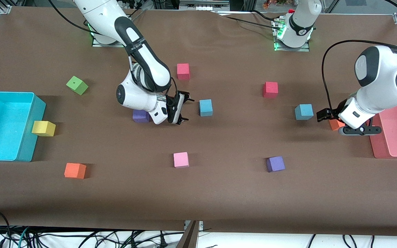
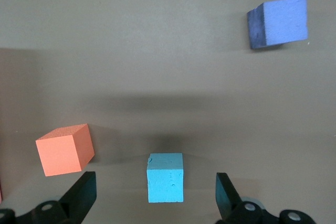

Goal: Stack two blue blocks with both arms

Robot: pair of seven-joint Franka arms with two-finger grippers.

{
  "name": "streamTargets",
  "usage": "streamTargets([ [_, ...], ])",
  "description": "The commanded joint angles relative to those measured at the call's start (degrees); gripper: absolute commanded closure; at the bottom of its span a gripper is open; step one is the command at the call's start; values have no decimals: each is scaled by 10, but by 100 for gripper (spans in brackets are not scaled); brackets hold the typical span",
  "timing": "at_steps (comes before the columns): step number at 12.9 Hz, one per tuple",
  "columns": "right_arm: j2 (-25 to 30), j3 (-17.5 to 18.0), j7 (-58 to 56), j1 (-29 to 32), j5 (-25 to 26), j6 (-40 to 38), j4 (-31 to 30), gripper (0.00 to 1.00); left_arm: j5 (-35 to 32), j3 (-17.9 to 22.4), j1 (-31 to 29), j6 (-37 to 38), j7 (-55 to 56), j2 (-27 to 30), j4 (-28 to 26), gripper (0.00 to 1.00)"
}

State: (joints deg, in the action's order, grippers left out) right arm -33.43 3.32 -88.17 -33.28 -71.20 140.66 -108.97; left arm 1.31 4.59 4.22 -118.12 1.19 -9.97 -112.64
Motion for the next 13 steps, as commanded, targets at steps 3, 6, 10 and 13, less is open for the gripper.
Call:
streamTargets([
  [3, 8, 6, -147, 5, -115, -14, -28, 0, -15, 2, -4, -82, -2, 8, -77, 0],
  [6, 1, 6, -151, 6, -119, -15, -28, 0, -15, 2, -4, -137, -3, 1, -122, 0],
  [10, -3, 6, -157, 7, -122, -29, -34, 0, -14, 2, -10, -186, -3, -15, -152, 0],
  [13, -4, 6, -164, 12, -122, -34, -31, 0, -15, 2, -4, -186, -6, -28, -169, 0],
])
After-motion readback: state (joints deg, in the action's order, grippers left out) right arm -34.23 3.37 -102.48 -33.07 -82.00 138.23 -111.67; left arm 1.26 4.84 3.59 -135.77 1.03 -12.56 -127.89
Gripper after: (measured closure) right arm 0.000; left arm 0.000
